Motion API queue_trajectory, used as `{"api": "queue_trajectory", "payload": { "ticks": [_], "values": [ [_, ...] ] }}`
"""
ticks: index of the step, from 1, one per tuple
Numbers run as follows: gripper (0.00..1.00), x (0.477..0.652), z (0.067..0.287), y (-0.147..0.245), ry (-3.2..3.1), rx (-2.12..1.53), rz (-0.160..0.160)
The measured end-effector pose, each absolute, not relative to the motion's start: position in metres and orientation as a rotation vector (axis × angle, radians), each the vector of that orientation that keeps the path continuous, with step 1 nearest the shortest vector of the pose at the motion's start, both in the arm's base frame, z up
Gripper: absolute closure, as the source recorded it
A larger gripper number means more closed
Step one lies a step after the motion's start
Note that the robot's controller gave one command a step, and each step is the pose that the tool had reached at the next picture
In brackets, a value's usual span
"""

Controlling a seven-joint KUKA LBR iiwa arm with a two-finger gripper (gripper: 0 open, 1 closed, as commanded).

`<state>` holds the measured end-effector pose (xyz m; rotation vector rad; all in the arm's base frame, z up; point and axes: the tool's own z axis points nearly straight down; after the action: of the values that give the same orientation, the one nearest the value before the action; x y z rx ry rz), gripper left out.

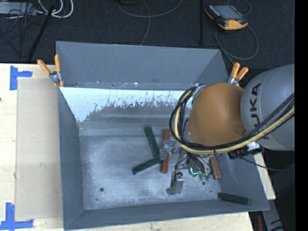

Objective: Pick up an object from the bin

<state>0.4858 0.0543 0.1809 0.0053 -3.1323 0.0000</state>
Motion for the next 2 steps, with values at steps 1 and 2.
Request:
{"api": "queue_trajectory", "payload": {
  "ticks": [1, 2],
  "values": [
    [0.0, 0.5402, 0.0653, 0.0793, -3.132, 0.181, 0.0],
    [1.0, 0.5411, 0.0699, 0.0788, -3.137, 0.175, -0.002]
  ]
}}
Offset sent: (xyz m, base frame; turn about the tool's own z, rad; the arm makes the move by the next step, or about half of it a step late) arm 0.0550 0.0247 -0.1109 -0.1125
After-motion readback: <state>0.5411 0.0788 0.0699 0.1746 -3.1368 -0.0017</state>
